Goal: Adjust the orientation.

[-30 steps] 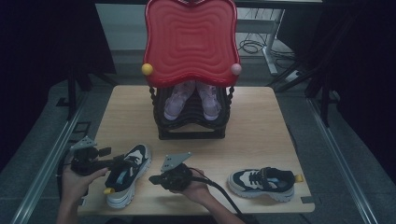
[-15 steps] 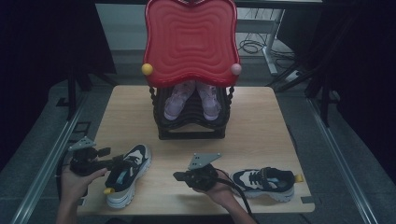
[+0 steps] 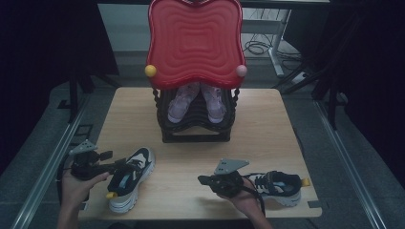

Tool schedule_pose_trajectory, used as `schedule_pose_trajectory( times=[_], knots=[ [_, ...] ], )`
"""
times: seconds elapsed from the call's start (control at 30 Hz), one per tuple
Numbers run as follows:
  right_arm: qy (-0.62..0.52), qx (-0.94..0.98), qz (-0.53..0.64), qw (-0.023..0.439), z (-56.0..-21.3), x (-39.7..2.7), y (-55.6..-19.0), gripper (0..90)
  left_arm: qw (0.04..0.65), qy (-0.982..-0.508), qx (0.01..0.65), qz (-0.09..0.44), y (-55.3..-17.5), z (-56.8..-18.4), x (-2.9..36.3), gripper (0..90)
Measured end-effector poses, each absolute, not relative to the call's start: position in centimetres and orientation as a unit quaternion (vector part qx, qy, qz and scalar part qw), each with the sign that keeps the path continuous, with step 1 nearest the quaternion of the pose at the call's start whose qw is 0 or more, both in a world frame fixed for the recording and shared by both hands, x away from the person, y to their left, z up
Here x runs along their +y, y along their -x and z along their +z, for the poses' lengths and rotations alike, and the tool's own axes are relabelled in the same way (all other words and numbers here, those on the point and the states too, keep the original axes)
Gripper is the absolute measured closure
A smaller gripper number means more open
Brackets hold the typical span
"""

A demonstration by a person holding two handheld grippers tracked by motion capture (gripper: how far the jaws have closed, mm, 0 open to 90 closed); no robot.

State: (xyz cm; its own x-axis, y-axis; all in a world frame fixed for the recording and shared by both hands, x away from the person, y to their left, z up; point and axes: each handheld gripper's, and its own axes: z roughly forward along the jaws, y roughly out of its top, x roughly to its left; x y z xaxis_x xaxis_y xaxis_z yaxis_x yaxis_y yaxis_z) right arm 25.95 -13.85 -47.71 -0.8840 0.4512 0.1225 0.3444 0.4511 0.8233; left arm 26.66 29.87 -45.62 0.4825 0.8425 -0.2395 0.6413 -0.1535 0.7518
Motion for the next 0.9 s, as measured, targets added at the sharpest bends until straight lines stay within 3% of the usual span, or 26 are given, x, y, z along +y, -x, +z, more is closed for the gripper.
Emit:
schedule_pose_trajectory(
  times=[0.43, 0.9],
  knots=[
    [-0.291, 0.827, 0.470, 0.106, -46.2, -20.1, -24.6, 89.8, 0.425, -0.747, 0.497, 0.121, -26.6, -45.6, 30.2, 30.1],
    [-0.335, 0.817, 0.451, 0.129, -46.7, -24.8, -22.8, 89.8, 0.425, -0.750, 0.493, 0.120, -26.8, -45.5, 30.0, 30.1]
  ],
)
